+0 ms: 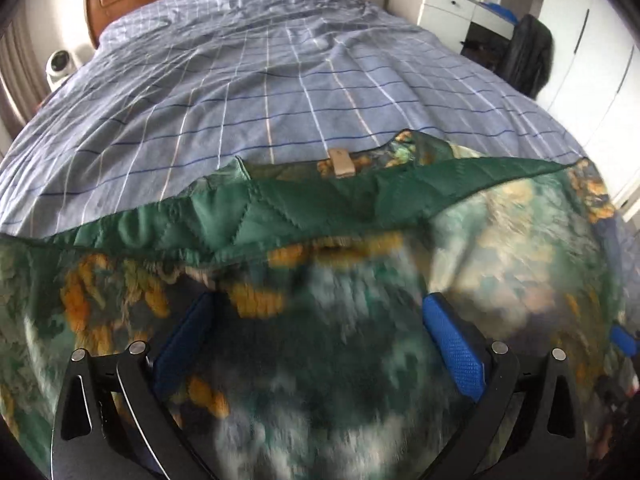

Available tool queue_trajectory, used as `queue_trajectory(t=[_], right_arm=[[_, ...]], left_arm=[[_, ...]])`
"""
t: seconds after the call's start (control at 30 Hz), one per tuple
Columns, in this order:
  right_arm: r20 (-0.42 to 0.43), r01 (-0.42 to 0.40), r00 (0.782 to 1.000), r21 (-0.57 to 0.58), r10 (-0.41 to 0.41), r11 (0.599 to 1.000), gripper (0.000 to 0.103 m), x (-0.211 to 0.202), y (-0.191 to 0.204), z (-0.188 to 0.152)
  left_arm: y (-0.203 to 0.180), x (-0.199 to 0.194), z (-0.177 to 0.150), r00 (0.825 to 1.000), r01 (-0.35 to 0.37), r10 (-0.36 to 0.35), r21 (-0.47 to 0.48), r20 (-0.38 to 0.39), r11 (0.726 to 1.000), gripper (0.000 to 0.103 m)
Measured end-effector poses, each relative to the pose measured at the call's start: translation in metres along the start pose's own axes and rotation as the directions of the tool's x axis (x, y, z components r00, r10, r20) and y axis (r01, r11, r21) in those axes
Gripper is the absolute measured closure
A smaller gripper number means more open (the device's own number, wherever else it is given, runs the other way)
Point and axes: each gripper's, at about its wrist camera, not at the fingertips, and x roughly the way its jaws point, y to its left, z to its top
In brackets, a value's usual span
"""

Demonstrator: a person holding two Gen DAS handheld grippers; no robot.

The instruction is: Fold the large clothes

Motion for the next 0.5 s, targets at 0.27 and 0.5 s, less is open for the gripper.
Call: queue_trajectory(t=[0.27, 0.5], right_arm=[[0.002, -0.006, 1.0, 0.005, 0.006, 1.0, 0.024, -0.001, -0.003, -0.001], [-0.008, 0.014, 1.0, -0.003, -0.014, 1.0, 0.024, 0.001, -0.002, 0.001]], left_arm=[[-0.019, -0.052, -0.063, 0.998, 0.007, -0.015, 0.119, 0.068, 0.993, 0.001], [-0.019, -0.044, -0.071, 0.995, 0.016, -0.026, 0.113, 0.093, 0.993, 0.001]])
